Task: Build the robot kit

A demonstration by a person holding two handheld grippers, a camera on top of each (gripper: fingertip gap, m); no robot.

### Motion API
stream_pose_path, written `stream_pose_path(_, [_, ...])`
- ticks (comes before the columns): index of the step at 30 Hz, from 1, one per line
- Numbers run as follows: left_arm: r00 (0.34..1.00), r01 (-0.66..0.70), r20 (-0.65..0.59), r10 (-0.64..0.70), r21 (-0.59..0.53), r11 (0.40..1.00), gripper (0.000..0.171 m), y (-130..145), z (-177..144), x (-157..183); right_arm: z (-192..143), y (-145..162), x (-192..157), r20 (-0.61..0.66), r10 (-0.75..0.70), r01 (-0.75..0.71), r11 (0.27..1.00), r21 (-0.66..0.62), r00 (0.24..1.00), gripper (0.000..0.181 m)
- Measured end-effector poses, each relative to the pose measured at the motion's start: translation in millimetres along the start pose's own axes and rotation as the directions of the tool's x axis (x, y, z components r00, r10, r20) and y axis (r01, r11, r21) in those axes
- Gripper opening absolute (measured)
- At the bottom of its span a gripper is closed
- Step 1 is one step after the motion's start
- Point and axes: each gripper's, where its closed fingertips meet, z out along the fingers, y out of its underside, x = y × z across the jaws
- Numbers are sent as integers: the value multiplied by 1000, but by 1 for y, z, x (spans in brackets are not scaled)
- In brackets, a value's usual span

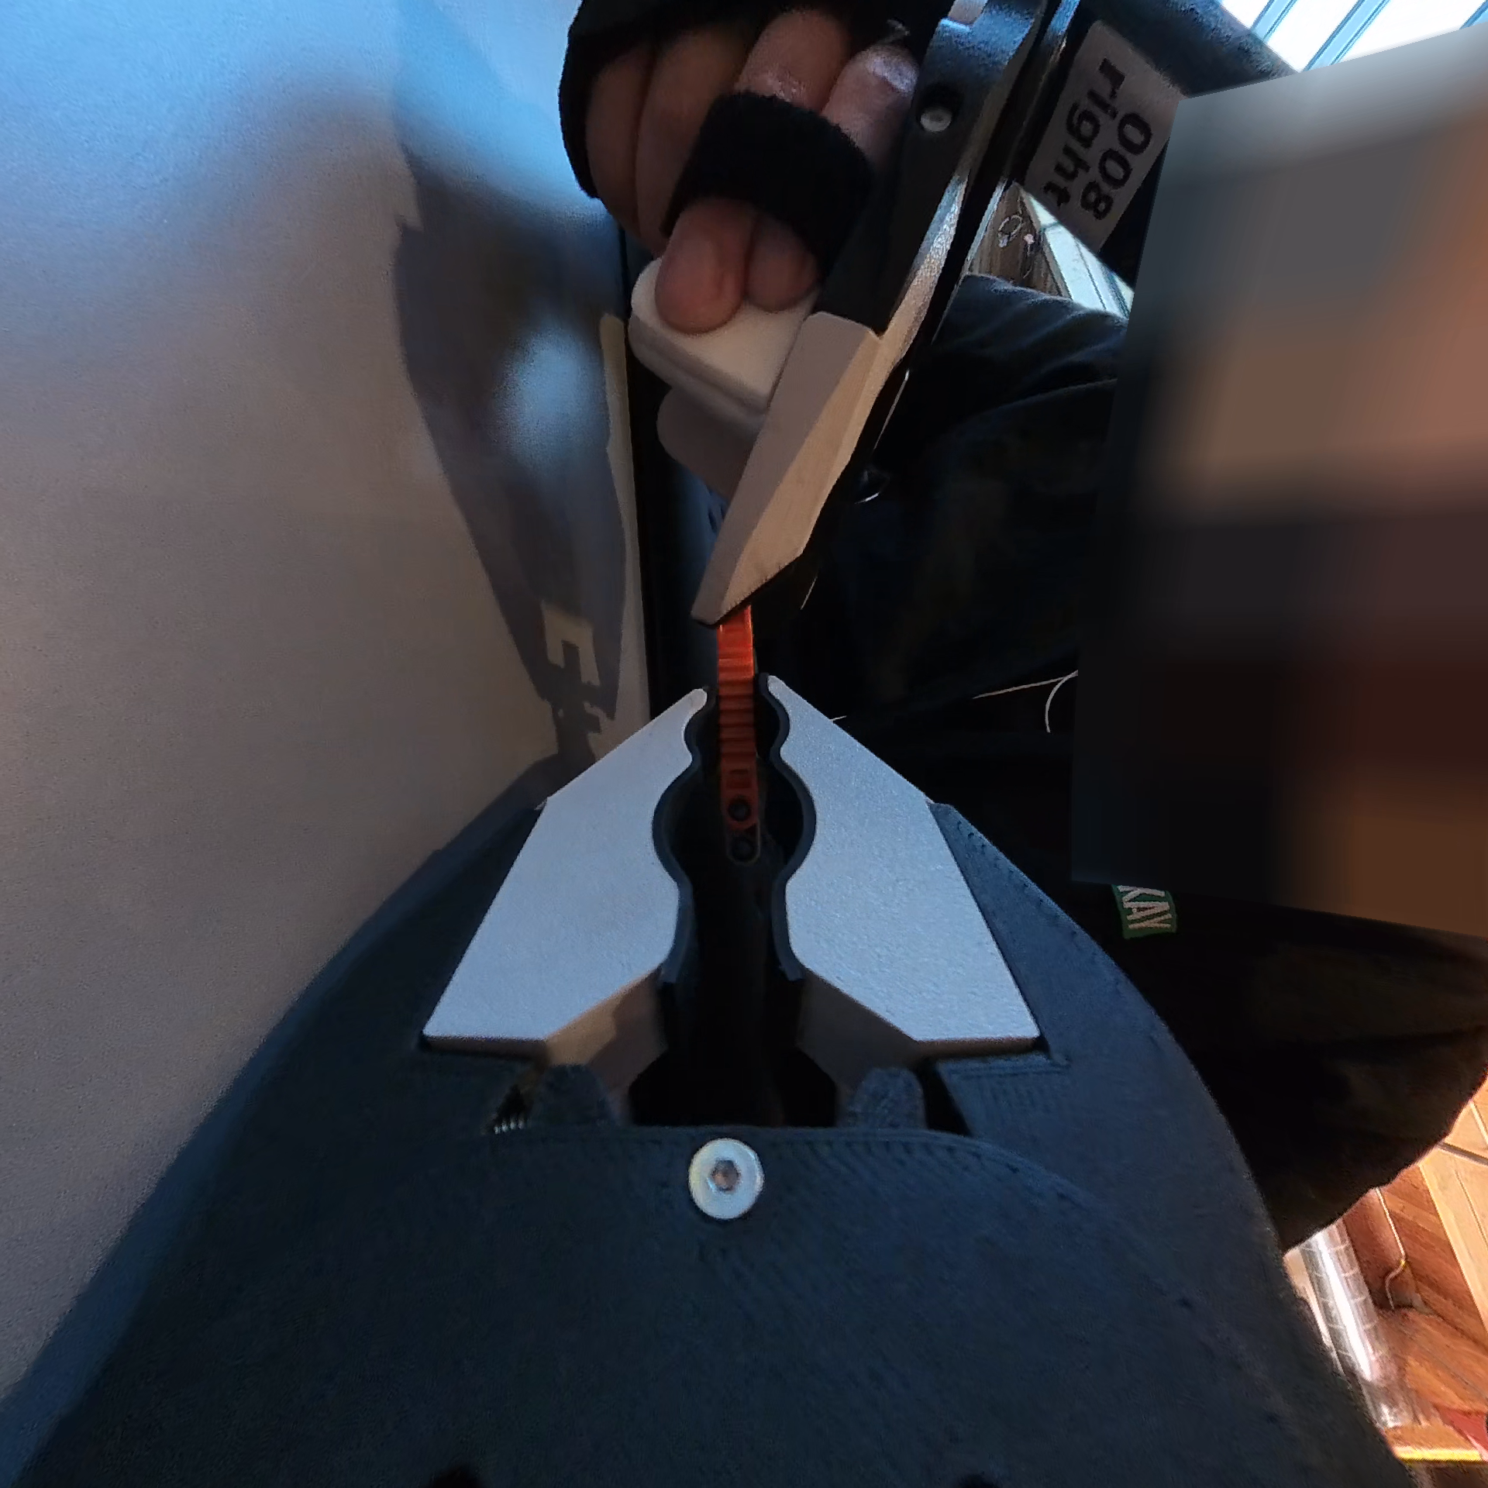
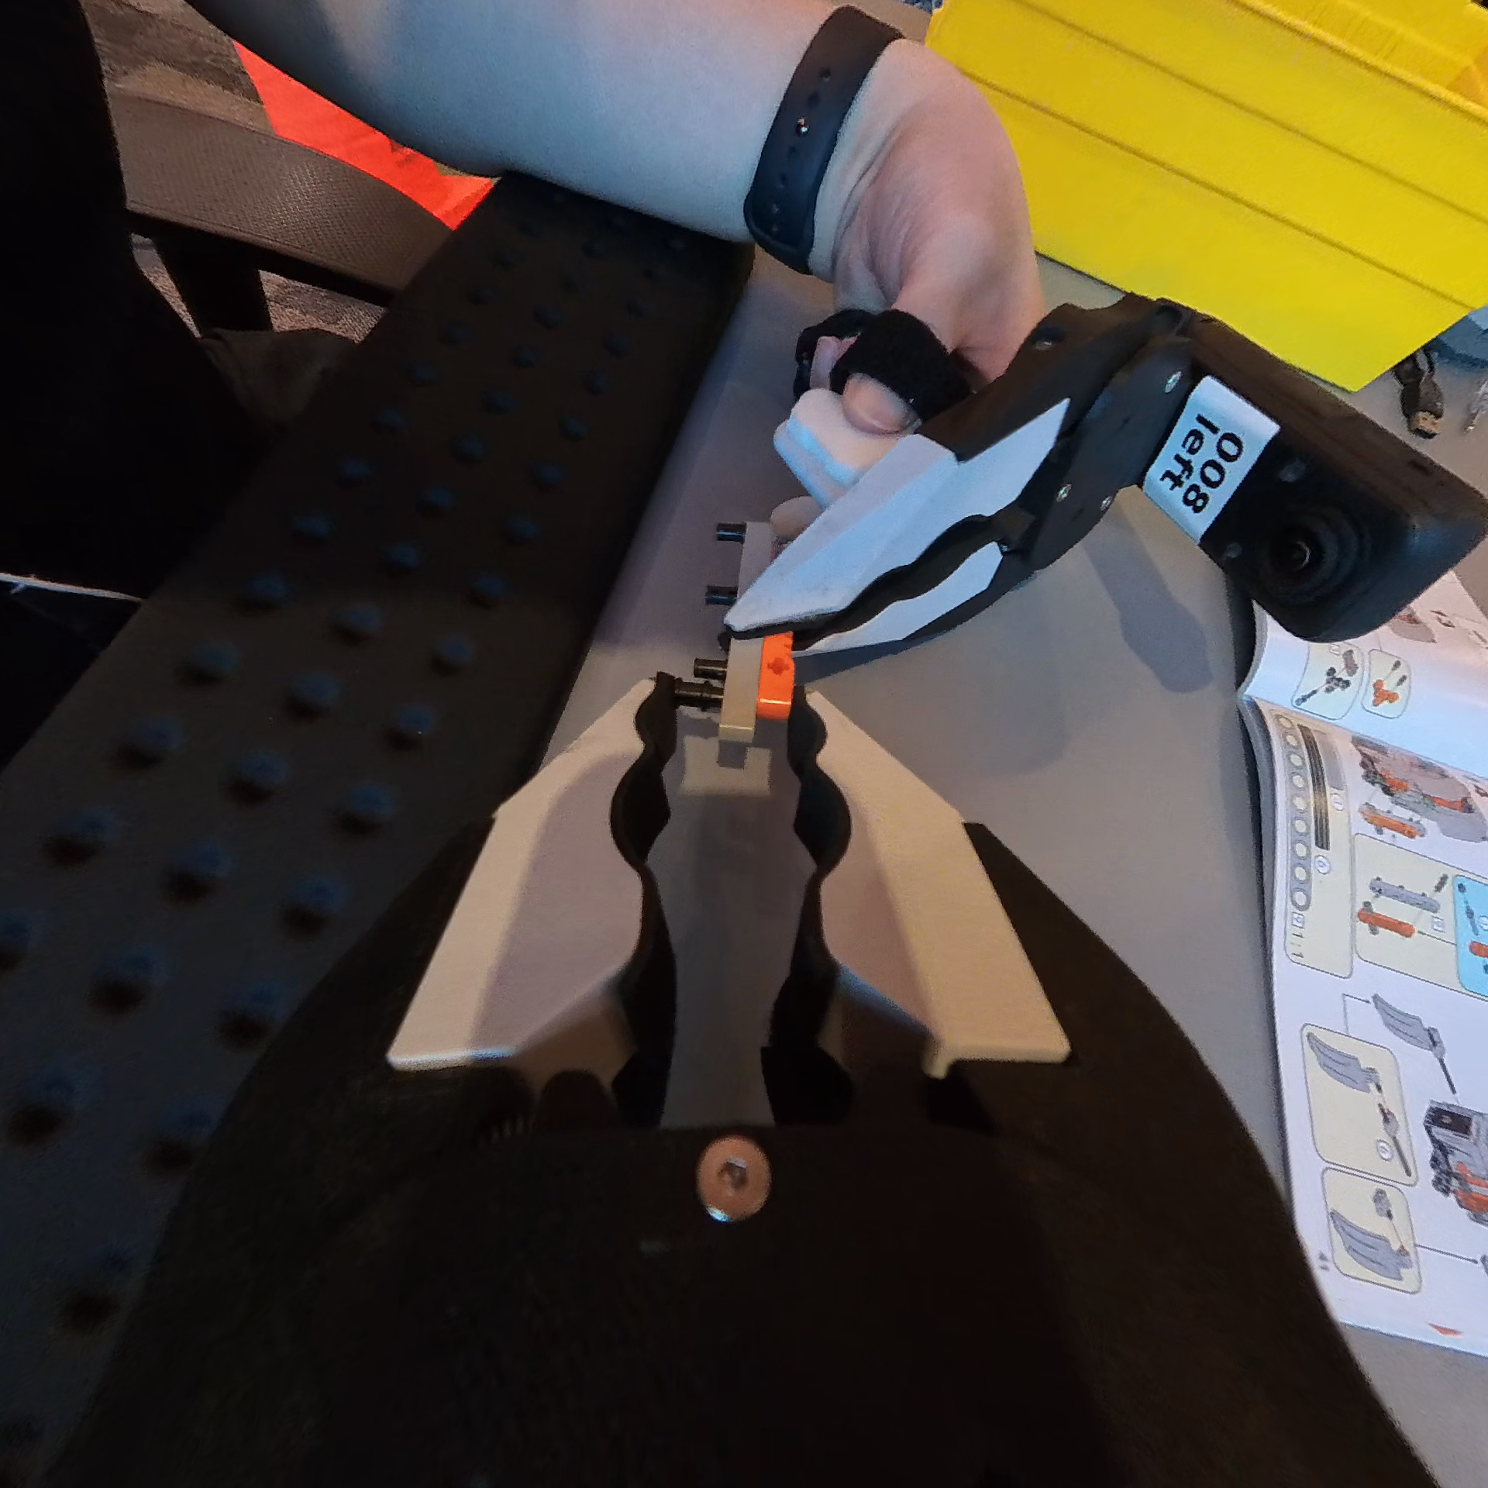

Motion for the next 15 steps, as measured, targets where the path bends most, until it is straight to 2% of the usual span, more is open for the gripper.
stream_pose_path(13, [1000, -9, 11, 9, -29, 1000, 6, 5, 3, -1, 2, 1, -5, 32, 0, 0, 1000, 0, 999, 25])
stream_pose_path(15, [999, -35, 15, 35, -16, 999, 6, 4, 3, 0, 0, -2, -3, 22, 5, -6, 999, 39, 1000, 25])
